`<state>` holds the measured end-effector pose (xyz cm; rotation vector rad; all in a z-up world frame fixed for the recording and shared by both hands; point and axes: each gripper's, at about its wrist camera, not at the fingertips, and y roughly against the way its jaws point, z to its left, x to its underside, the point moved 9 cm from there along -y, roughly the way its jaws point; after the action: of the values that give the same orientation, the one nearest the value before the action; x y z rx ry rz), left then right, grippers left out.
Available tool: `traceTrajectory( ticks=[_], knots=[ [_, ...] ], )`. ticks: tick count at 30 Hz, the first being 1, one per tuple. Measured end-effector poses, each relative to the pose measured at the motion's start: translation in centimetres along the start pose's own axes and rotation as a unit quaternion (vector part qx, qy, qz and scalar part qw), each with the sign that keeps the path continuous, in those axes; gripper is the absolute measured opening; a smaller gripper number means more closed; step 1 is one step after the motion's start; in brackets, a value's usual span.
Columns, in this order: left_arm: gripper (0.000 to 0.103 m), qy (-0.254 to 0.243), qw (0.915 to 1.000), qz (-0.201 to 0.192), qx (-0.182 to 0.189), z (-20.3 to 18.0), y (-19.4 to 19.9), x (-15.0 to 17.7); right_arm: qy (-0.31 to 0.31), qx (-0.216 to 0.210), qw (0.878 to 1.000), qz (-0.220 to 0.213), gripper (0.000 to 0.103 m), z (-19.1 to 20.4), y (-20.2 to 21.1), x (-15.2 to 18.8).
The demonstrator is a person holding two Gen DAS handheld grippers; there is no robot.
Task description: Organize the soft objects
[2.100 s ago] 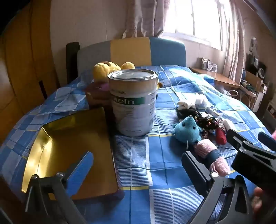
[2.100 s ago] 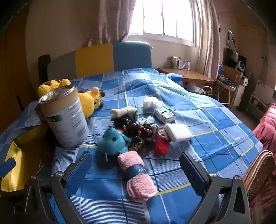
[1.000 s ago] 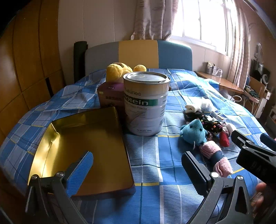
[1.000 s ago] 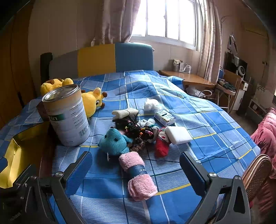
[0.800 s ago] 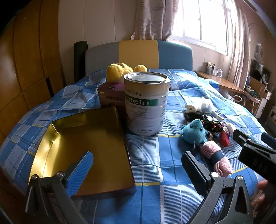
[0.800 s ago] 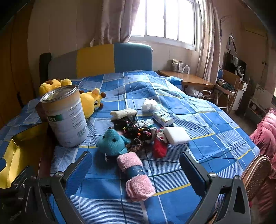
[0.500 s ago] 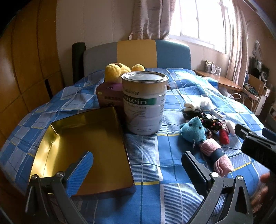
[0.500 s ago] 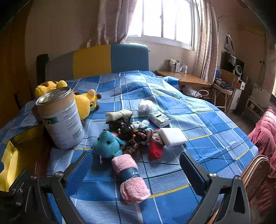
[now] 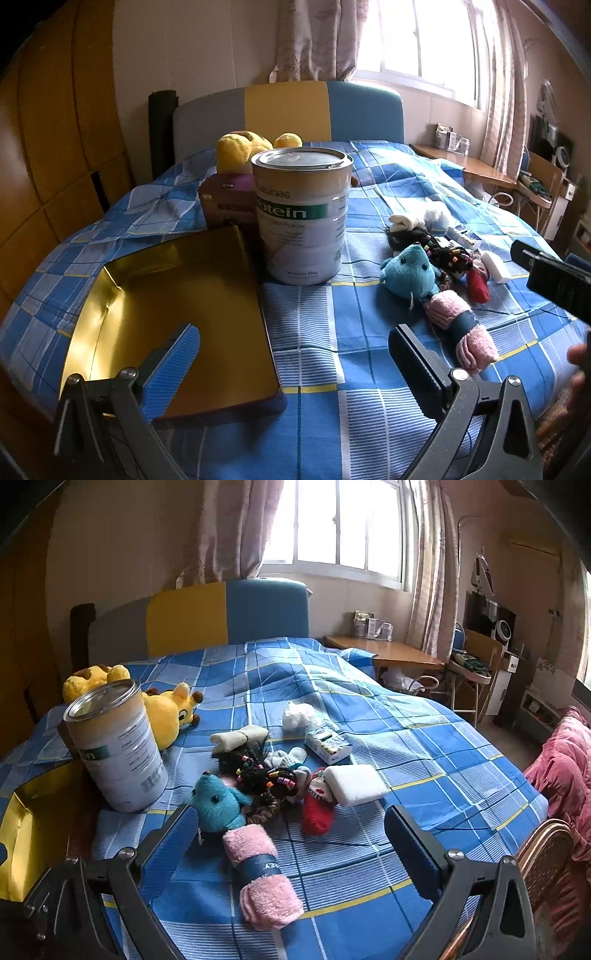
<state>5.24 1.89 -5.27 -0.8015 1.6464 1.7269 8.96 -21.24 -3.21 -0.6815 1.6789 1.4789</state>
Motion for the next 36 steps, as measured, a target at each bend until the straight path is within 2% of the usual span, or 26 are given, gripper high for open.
traceTrajectory(
  ticks=[15,23,27,31,36],
  knots=[
    [0.103,-0.017,0.9997,0.008,0.017,-1.3,-0.4,0.1,-0.029,0.019,0.999,-0.011,0.103,-3.3,-1.1,-2.3],
    [0.103,-0.026,0.9989,0.022,0.032,-2.2,-0.9,0.4,-0.052,0.025,0.998,-0.020,0.103,-5.6,-3.3,-4.5],
    [0.103,-0.029,0.9967,0.052,0.056,-3.2,-1.7,0.8,-0.060,0.027,0.998,-0.021,0.103,-6.6,-5.1,-5.5],
    [0.103,-0.061,0.9944,0.057,0.064,-4.5,-2.5,1.2,-0.066,0.034,0.997,-0.021,0.103,-7.7,-7.2,-5.6],
    [0.103,-0.052,0.9872,0.084,0.125,-6.0,-3.6,1.3,-0.097,0.027,0.995,-0.004,0.103,-9.0,-8.7,-4.6]
  ],
)
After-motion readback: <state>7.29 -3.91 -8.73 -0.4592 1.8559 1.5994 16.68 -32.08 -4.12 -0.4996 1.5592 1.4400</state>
